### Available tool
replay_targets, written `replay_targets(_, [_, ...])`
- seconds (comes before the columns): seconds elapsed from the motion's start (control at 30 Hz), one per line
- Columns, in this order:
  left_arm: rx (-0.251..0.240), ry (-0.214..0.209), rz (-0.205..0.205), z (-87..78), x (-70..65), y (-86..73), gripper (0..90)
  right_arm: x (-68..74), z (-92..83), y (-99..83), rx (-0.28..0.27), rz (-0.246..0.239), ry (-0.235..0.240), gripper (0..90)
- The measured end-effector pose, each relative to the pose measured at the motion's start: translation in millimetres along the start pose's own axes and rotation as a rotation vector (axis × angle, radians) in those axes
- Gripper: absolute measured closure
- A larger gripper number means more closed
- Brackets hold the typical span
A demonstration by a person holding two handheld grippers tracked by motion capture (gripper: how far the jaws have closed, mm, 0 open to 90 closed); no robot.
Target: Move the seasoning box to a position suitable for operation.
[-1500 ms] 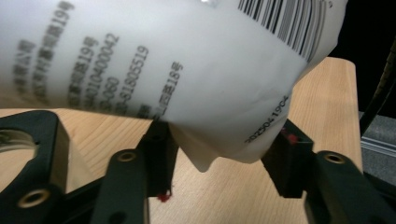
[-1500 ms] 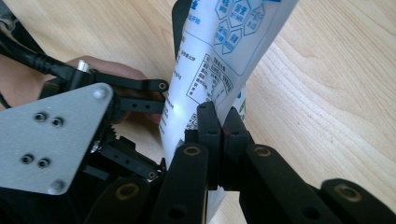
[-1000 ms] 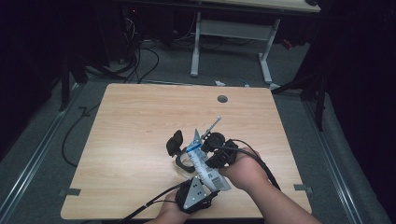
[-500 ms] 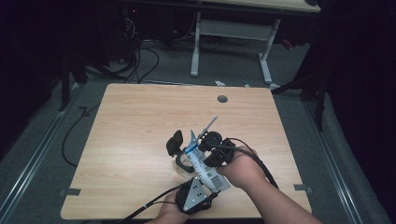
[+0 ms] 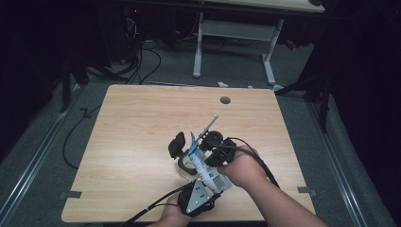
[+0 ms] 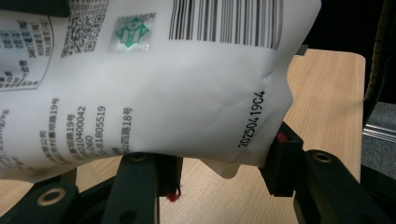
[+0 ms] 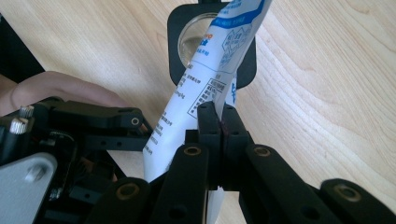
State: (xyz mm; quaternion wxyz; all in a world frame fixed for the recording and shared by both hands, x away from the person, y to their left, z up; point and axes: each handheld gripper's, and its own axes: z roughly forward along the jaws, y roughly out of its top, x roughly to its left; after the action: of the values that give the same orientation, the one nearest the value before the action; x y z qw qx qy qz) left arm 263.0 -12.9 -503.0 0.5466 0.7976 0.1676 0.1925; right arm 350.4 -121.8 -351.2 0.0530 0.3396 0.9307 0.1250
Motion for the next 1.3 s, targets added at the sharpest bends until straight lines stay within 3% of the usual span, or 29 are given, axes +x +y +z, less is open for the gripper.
replay_targets(1.3, [-0.006,0.000,0.000,-0.5,0.6,5.4,56.7,-2.2,-2.1,5.0,0.005,-0.005,0.005,90.0])
